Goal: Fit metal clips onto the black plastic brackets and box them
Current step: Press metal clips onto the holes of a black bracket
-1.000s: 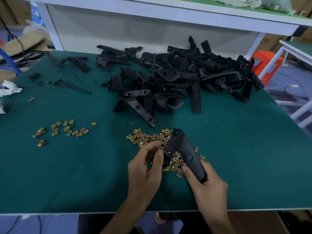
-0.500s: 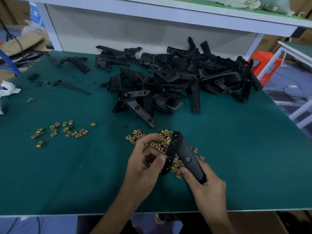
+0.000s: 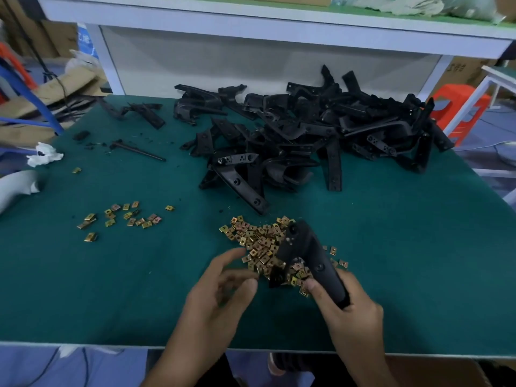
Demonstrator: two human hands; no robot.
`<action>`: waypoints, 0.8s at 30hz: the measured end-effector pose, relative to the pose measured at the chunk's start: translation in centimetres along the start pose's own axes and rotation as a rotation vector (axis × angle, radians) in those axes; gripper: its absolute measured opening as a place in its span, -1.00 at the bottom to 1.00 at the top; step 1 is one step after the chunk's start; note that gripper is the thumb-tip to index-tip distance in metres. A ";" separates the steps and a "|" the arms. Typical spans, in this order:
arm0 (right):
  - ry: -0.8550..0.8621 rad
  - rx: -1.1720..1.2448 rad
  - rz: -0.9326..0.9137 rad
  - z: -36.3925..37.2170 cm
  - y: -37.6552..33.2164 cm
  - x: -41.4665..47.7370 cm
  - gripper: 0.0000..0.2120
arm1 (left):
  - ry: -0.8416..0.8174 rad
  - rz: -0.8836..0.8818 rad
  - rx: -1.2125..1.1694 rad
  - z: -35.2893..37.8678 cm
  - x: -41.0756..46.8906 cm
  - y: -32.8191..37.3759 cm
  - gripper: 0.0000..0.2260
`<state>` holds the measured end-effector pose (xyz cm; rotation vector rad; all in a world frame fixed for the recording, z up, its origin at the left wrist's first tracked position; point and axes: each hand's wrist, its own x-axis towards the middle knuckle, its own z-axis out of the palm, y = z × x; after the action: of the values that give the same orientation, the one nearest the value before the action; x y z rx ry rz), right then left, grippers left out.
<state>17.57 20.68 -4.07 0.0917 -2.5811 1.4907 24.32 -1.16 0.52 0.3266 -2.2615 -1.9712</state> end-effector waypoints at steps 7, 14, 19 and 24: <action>0.010 0.092 0.012 -0.4 -0.3 0.2 -0.69 | -0.114 -0.248 0.299 -4.3 -9.7 -4.2 -0.87; -0.003 0.166 0.094 -0.7 -0.3 0.1 -0.66 | 0.191 0.239 0.652 -3.3 -2.5 -2.3 -0.91; -0.001 0.173 0.122 -0.6 -0.5 0.1 -0.66 | 0.187 0.268 0.783 -1.1 6.5 -1.7 -0.76; -0.004 0.171 0.135 -0.6 -0.6 0.3 -0.61 | 0.037 0.243 0.934 -0.6 9.0 -2.1 -0.73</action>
<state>17.43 20.94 -3.23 -0.0615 -2.5029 1.7580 15.94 -4.12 -1.89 0.1411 -2.8646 -0.6893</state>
